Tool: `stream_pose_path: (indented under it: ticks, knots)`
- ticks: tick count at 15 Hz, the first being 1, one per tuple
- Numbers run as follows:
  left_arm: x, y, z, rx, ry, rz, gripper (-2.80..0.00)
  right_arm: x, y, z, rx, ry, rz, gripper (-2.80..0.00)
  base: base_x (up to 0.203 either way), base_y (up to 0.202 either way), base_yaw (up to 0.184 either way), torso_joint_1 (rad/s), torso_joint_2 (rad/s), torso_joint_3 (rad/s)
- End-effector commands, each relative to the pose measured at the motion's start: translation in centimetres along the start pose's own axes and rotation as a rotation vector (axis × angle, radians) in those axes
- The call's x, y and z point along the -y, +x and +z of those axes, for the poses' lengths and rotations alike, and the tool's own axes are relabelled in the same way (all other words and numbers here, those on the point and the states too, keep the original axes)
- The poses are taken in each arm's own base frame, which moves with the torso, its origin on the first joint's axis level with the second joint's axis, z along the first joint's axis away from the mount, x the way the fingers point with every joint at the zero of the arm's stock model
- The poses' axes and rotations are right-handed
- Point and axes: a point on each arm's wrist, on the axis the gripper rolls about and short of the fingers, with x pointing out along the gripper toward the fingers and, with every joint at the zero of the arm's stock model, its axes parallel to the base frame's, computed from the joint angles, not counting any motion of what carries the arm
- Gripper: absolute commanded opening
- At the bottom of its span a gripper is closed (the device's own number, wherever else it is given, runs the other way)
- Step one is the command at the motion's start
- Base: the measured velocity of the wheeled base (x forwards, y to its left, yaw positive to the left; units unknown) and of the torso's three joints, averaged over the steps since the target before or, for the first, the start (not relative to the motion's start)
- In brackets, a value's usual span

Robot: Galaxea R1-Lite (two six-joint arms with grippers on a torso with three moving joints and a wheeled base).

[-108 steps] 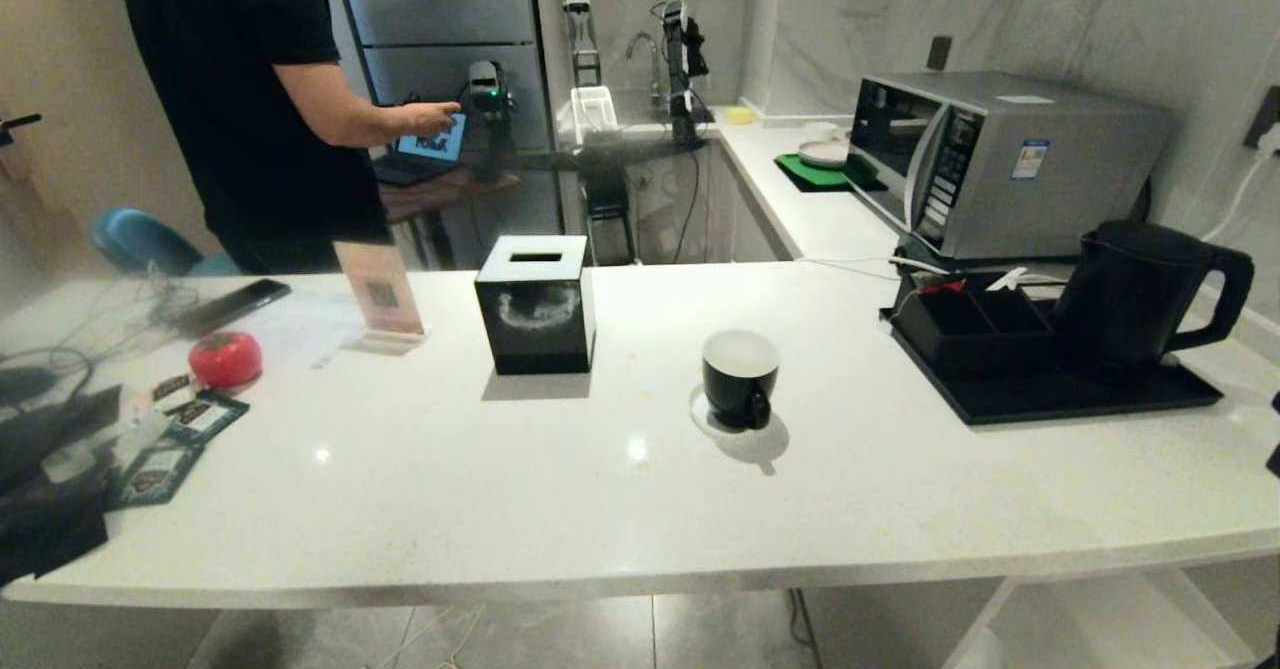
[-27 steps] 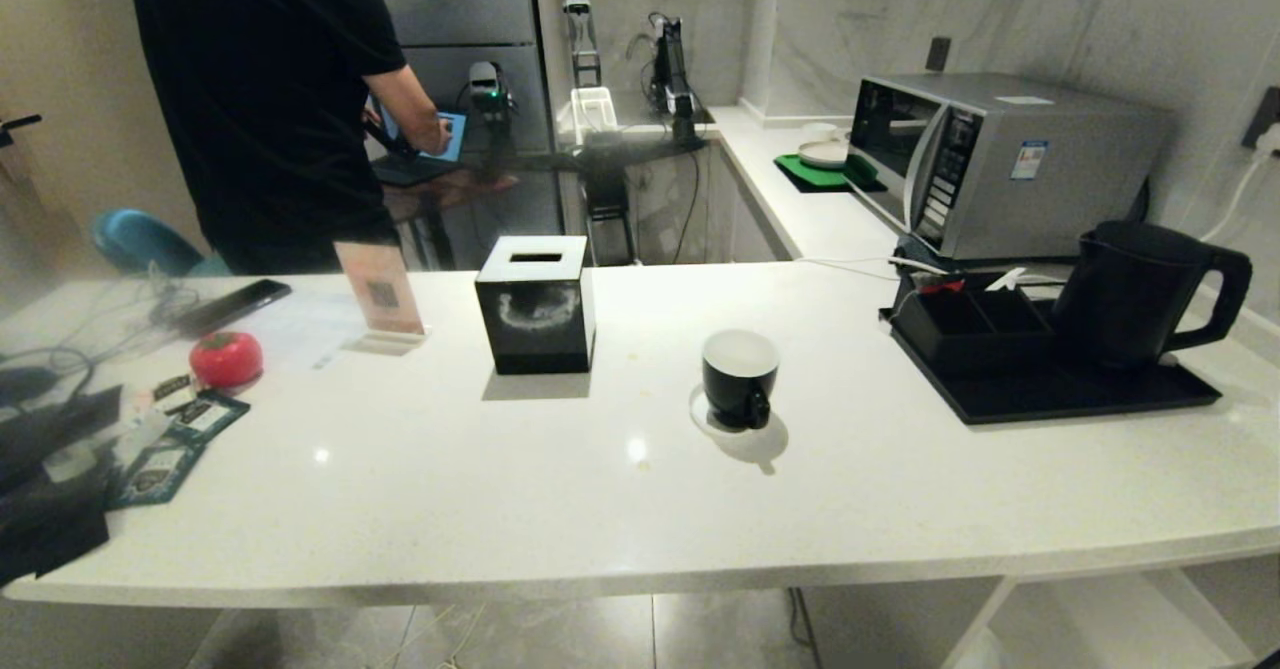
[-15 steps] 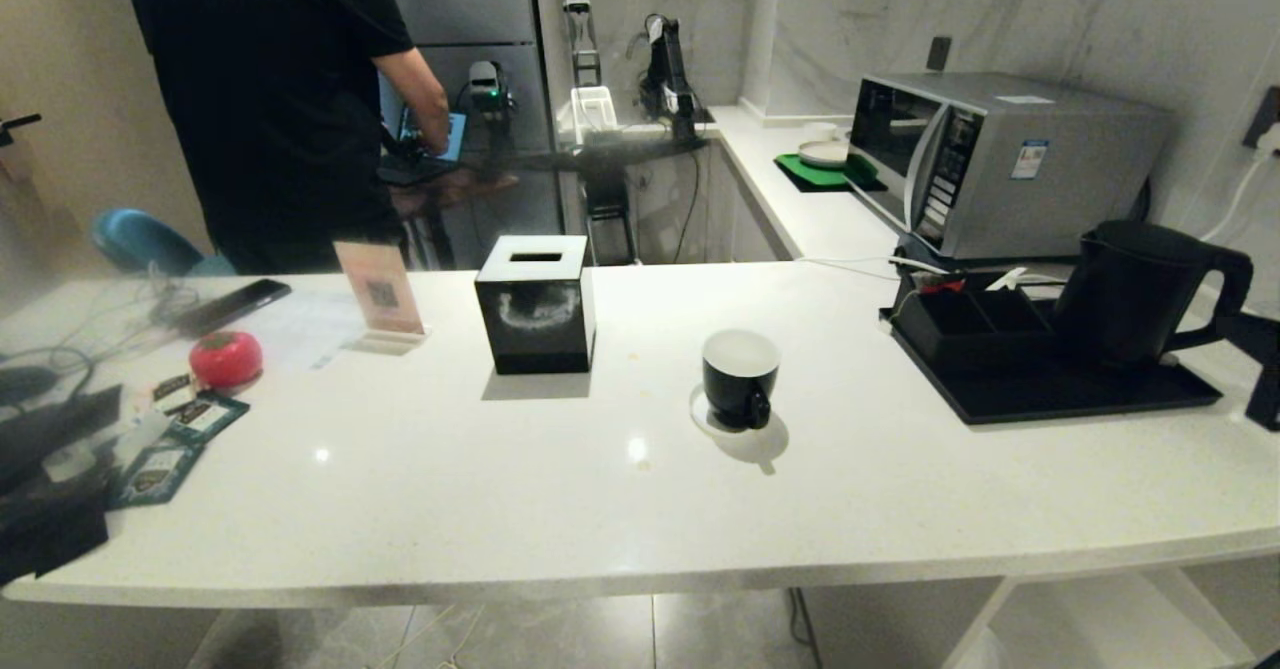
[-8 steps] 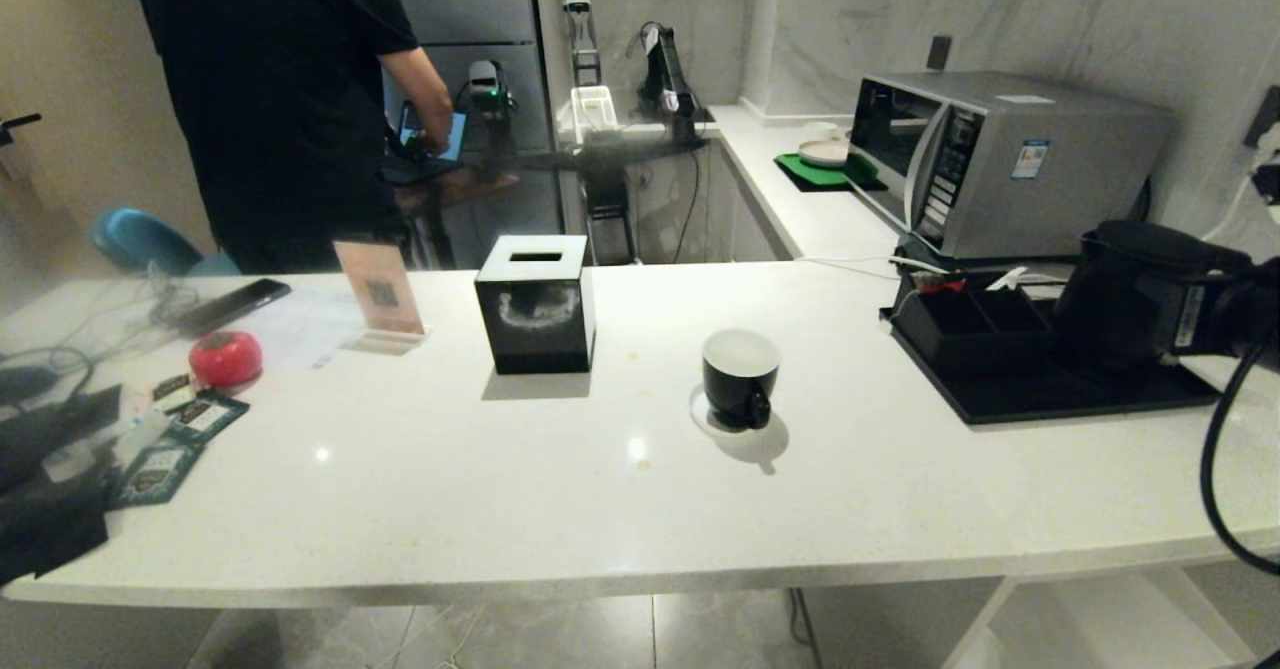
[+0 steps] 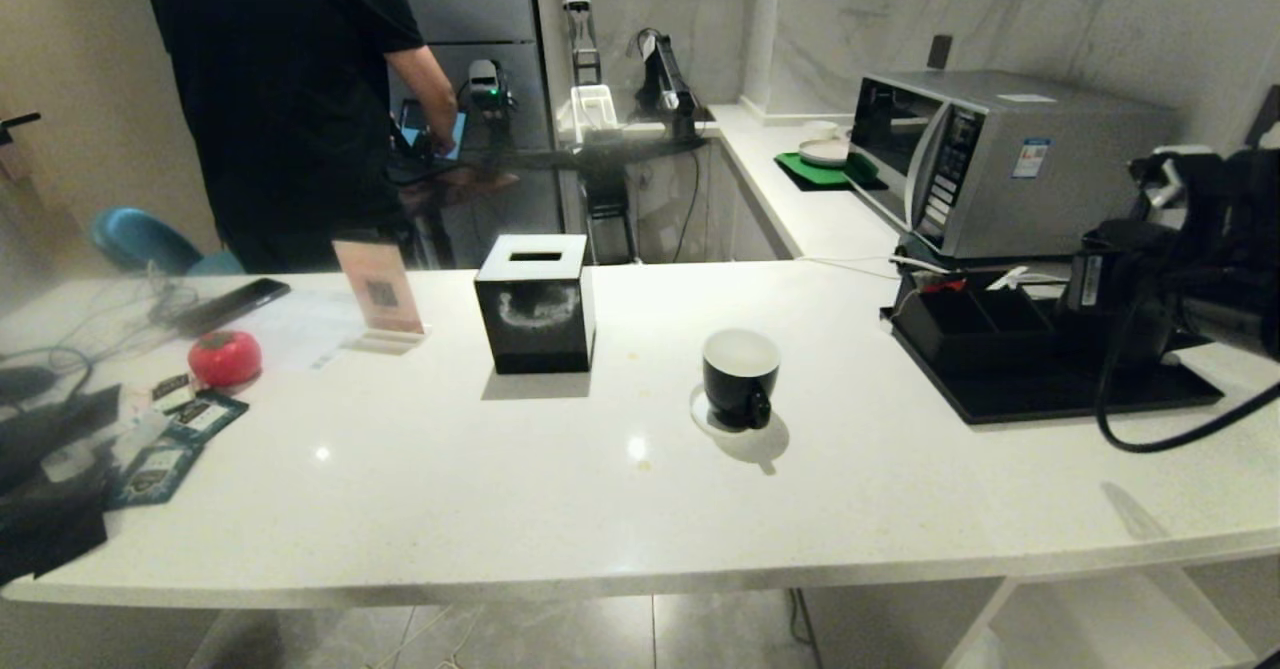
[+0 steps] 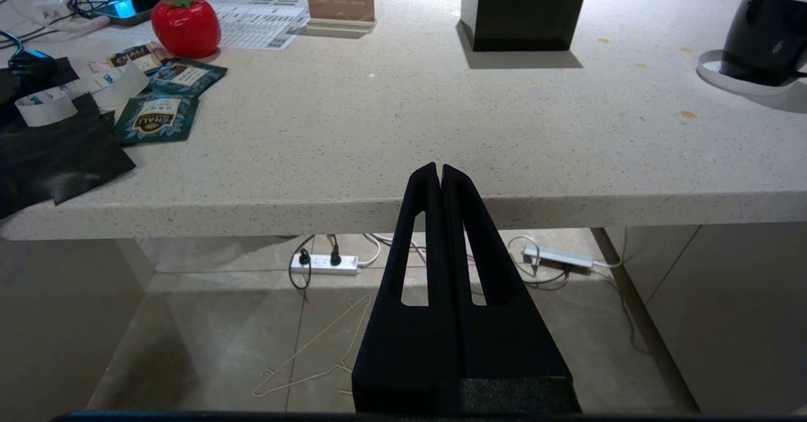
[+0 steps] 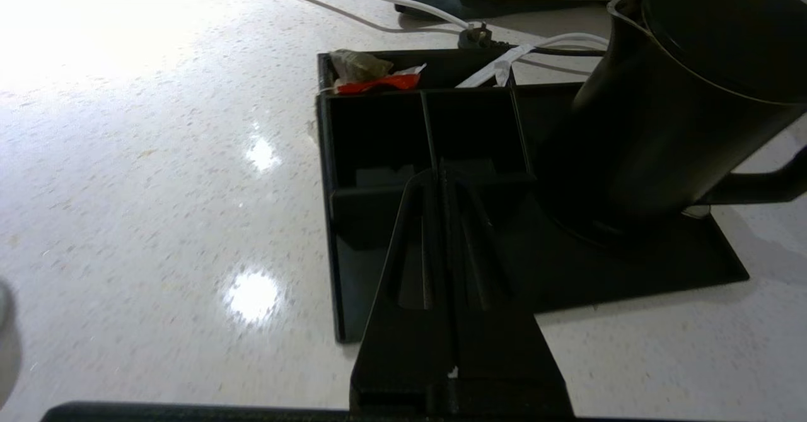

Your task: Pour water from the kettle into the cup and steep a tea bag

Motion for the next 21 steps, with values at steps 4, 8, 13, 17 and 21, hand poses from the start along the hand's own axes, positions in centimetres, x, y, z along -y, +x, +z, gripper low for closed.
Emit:
stream_pose_path:
  ticks: [4,8,13,17,21]
  knots:
    - [0.0,0.0,0.0,0.000,0.000,0.000,-2.80,-0.5,4.9,-0.2,-0.017,-0.002,-0.004,-2.80,0.000,0.000,0.000,0.000,0.00,0.000]
    - [0.0,0.0,0.0,0.000,0.000,0.000,-2.80,-0.7,7.8,0.2,-0.042,-0.003,0.003,0.00,0.000,0.000,0.000,0.000,0.00,0.000]
    - [0.0,0.0,0.0,0.000,0.000,0.000,-2.80,-0.8,9.8,0.6,-0.129,-0.006,0.005,0.00,0.000,0.000,0.000,0.000,0.00,0.000]
    - [0.0,0.0,0.0,0.000,0.000,0.000,-2.80,-1.1,10.5,0.3,-0.188,-0.017,0.013,0.00,0.000,0.000,0.000,0.000,0.00,0.000]
    - [0.0,0.0,0.0,0.000,0.000,0.000,-2.80,-1.4,11.5,0.1,-0.205,-0.023,0.019,0.00,0.000,0.000,0.000,0.000,0.00,0.000]
